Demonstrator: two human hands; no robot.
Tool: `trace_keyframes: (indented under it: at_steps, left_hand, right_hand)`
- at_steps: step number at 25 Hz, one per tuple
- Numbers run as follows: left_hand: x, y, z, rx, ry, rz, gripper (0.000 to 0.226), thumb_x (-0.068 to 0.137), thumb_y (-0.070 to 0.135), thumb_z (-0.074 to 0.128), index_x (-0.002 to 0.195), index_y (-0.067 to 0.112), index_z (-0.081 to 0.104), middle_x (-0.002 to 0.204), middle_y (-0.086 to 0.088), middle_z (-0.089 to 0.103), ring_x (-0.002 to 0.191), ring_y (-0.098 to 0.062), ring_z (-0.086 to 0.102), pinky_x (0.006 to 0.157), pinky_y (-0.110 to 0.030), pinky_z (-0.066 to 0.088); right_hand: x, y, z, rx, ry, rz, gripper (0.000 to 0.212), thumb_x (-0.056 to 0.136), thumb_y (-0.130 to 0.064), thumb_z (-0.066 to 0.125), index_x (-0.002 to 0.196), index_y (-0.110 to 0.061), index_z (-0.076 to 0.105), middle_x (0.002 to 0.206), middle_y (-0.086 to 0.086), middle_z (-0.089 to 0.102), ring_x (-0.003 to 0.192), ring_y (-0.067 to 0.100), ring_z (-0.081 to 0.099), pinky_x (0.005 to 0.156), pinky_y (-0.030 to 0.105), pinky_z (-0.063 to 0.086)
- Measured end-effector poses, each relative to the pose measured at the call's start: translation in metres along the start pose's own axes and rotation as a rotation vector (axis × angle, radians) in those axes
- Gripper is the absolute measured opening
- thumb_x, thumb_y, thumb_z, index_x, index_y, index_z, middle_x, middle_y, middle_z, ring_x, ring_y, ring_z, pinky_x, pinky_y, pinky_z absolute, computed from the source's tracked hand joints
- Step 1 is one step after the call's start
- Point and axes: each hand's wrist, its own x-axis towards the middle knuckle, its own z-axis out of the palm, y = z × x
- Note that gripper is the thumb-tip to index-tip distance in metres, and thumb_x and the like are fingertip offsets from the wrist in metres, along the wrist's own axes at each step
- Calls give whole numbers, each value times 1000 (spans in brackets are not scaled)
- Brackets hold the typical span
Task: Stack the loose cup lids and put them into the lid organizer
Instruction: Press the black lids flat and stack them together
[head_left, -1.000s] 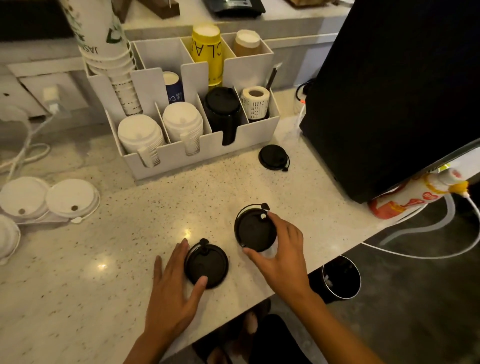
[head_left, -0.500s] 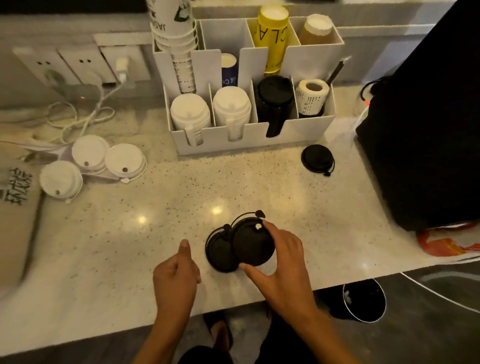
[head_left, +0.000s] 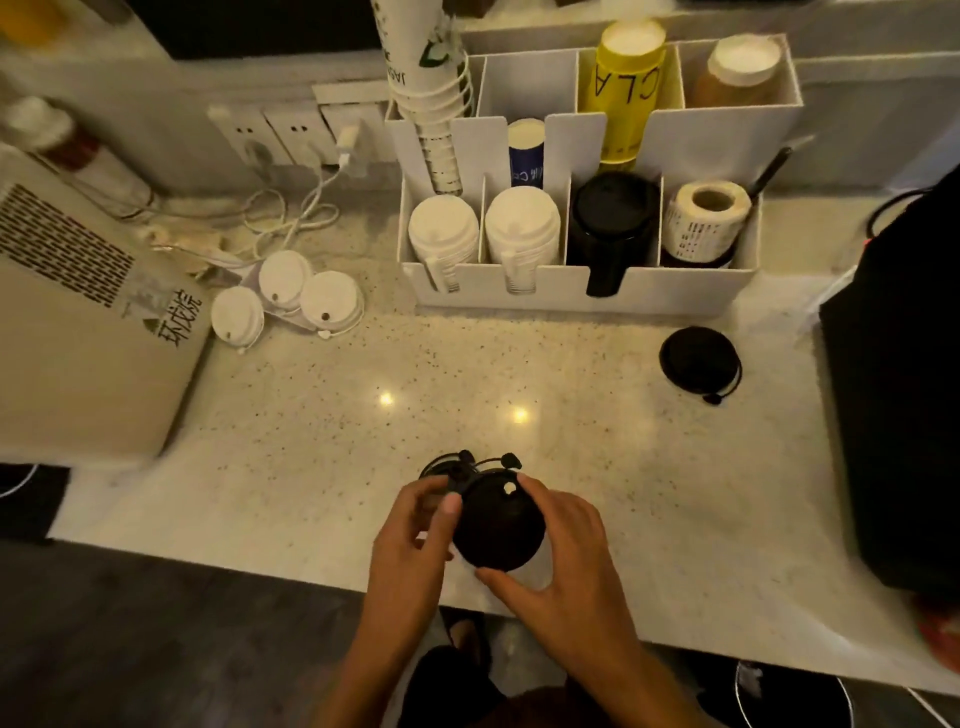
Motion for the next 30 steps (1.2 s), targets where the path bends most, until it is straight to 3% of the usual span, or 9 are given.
trace_keyframes:
  at_steps: [2,4,7,9,14,17,23,30]
  left_hand:
    - [-5,5,6,36,-8,13,30,88,43,63,117,33,60,104,20,69,98,4,65,78,-17,55]
    - [-9,6,8,47,28,38,30,89,25,68,118,32,61,107,22,69,100,7,64,80,-12,53]
    - [-7,2,5,66,55,34,24,90,20,68,112,28,67,103,16,72,96,5,65,77,-9,51]
    - [2,-4,1,66,60,11,20,90,19,68,108,27,69,100,12,73,93,4,66,75,-9,50]
    - [28,-24,-16,182,13,-40,22,90,32,66,112,29,64,100,9,71,93,-4,66,79,-20,56]
    - [47,-38,-23,276,17,12,16,89,35,67,104,32,65,103,14,64,100,-8,60,85,-28,53]
    - [86,-62,-35,445,-33,110,33,82,44,72,111,28,67,103,7,53,103,-12,46,82,-12,33]
    - [101,-75,-42,462,-104,106,42,81,54,66,112,25,68,107,3,54,104,-13,43,85,-23,34]
  right_hand:
    - [0,2,-6,4,-72,0,91,67,-71,69,141,-57,18,127,-18,45,121,0,37,97,17,40]
    - [2,3,-8,-51,-110,-25,94,68,-72,68,143,-56,13,126,-18,46,118,1,38,94,18,42]
    - [4,2,-5,-48,-160,11,99,69,-71,70,146,-50,12,126,-25,37,119,1,36,96,16,37]
    - [6,1,1,-79,-143,-19,95,68,-73,67,144,-48,16,126,-21,43,117,4,40,95,18,41]
    - [14,-1,28,-263,-33,-10,89,65,-79,62,141,-40,36,121,-8,48,114,9,40,87,22,50]
    - [18,-5,47,-314,-12,58,92,64,-81,60,143,-39,36,122,-6,49,116,11,39,88,21,47]
    - [29,-6,75,-286,45,174,92,64,-78,62,144,-42,35,121,-4,45,114,12,40,85,20,42]
    - [31,-5,90,-419,107,208,90,65,-78,61,143,-40,39,118,3,51,111,19,45,88,30,48]
